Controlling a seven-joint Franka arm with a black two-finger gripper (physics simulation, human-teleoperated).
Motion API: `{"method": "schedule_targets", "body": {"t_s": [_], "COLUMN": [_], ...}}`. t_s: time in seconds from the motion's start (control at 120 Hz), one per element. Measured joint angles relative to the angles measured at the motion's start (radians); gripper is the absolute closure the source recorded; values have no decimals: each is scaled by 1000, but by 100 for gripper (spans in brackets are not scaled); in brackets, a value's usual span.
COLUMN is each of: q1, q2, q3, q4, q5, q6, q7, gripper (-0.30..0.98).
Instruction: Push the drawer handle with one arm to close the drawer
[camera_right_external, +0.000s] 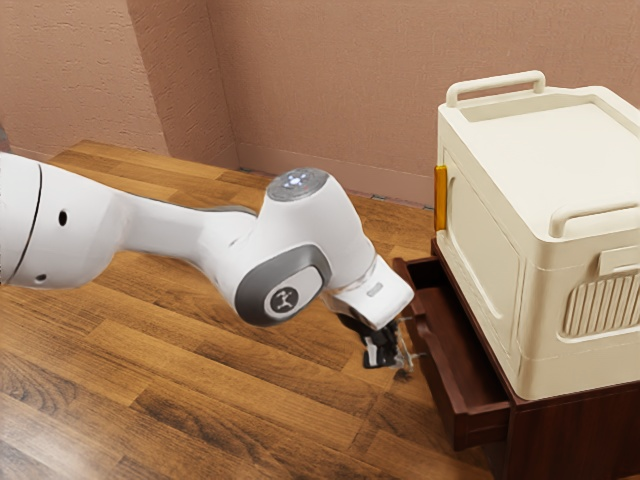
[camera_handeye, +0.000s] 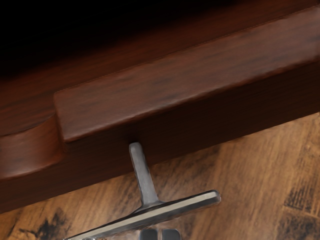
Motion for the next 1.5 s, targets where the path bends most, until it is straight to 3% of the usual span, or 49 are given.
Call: {"method": "schedule_targets", "body": {"t_s": [1.5], "q1": [-35], "q2": [164], "q3": [0], "q4": [207], "q5": [72], "q6": [18], "q7": [20], "gripper": [78]}}
